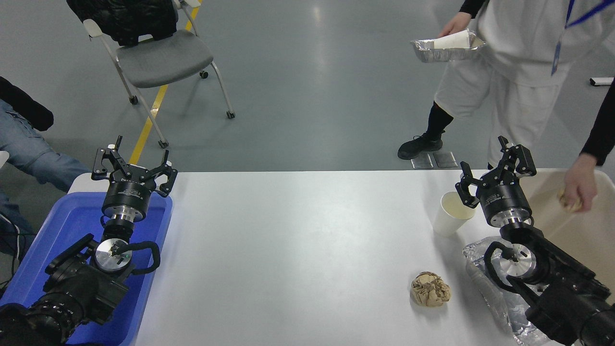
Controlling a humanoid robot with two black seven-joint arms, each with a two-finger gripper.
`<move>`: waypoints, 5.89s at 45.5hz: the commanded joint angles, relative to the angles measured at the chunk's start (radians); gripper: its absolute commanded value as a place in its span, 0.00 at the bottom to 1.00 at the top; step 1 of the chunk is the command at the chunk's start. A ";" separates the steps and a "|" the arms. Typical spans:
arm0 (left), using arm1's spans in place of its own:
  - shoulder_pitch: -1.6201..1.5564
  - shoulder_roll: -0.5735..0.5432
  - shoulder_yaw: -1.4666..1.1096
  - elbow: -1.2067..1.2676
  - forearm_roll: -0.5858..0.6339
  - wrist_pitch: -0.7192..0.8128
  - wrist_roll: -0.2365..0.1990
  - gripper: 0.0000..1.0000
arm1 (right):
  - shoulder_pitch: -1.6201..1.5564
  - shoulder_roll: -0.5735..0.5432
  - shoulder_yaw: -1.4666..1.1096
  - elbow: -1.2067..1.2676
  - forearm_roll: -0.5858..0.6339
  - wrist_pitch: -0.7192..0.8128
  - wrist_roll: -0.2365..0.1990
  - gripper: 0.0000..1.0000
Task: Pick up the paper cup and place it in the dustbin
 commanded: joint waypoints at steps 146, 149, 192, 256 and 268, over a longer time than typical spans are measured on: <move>0.000 0.000 0.000 0.000 0.000 -0.003 0.000 0.99 | 0.896 -0.469 -1.509 0.055 0.143 -0.078 -0.008 1.00; 0.000 0.000 0.000 0.000 0.000 -0.003 0.000 0.99 | 0.928 -0.458 -1.583 0.089 0.134 -0.067 -0.011 1.00; 0.000 0.000 0.000 0.000 0.000 -0.001 0.000 0.99 | 1.573 -0.011 -2.379 0.287 -0.271 0.598 -0.009 1.00; 0.000 0.000 0.000 0.000 0.001 -0.004 0.000 0.99 | 1.177 0.039 -2.214 0.051 -0.345 0.440 -0.015 1.00; 0.000 0.000 0.000 0.000 0.000 -0.004 0.000 0.99 | 1.062 0.014 -2.141 0.037 -0.240 0.293 -0.015 1.00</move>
